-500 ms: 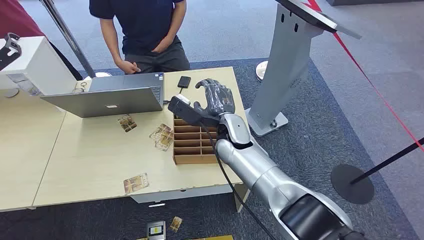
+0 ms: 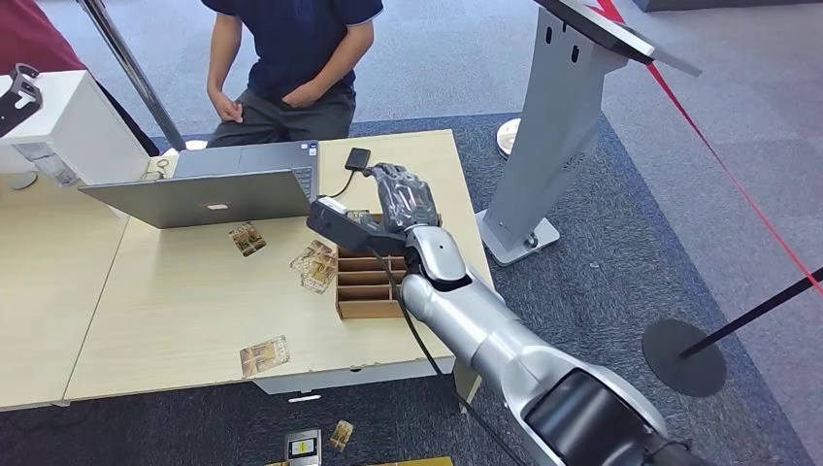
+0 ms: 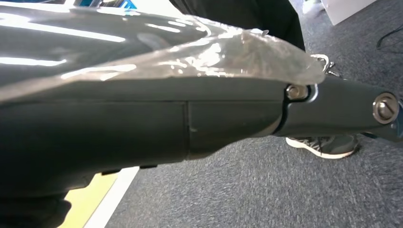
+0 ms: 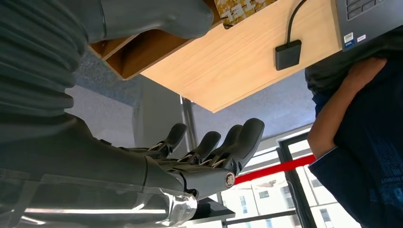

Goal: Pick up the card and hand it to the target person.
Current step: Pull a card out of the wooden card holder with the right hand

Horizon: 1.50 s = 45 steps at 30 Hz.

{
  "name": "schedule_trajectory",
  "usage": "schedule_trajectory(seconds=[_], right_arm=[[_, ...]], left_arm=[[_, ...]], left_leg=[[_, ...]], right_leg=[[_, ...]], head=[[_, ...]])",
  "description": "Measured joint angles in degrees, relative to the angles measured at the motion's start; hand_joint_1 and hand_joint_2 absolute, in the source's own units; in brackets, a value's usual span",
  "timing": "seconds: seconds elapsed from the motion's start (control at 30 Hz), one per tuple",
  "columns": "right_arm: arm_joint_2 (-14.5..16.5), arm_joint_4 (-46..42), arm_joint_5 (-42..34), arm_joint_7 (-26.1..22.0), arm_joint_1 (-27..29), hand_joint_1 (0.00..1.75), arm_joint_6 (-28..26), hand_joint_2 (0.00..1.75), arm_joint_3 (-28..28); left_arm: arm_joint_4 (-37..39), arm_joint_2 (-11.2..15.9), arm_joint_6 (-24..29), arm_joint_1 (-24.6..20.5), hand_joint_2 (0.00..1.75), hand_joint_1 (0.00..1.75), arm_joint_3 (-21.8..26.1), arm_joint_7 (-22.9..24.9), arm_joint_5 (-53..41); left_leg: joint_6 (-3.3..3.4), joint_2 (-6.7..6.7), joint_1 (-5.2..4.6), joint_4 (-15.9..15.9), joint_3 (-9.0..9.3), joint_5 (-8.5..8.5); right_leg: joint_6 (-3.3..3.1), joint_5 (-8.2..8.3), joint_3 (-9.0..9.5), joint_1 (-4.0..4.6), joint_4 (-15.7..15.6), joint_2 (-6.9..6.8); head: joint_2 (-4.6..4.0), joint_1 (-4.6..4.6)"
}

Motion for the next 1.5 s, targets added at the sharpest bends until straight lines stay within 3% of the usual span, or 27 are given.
schedule_trajectory(seconds=[0.7,0.97,1.5], right_arm=[[3.5,6.7,1.9,2.1,-2.2,0.5,5.0,1.75,1.9],[3.2,8.9,2.2,3.5,-2.6,0.02,6.5,1.75,2.4],[2.4,11.7,2.5,4.2,-3.6,0.0,7.0,1.75,2.9]], left_arm=[[0.0,0.0,0.3,0.0,0.0,0.0,0.0,0.0,0.0],[0.0,0.0,0.3,0.0,0.0,0.0,0.0,0.0,-0.3],[0.0,0.0,0.0,-0.3,0.0,0.0,0.0,-0.5,-1.1]], left_leg=[[-0.01,0.0,0.0,0.0,0.01,0.01],[-0.01,0.01,0.0,0.0,0.02,0.01],[-0.01,0.02,0.0,0.0,0.03,0.02]], right_leg=[[0.0,0.01,-0.01,0.0,0.0,0.0],[0.01,0.02,-0.01,0.0,0.0,0.0],[0.0,0.04,-0.01,0.0,0.0,0.0]], head=[[0.0,-0.01],[0.0,-0.01],[0.0,-0.01]])
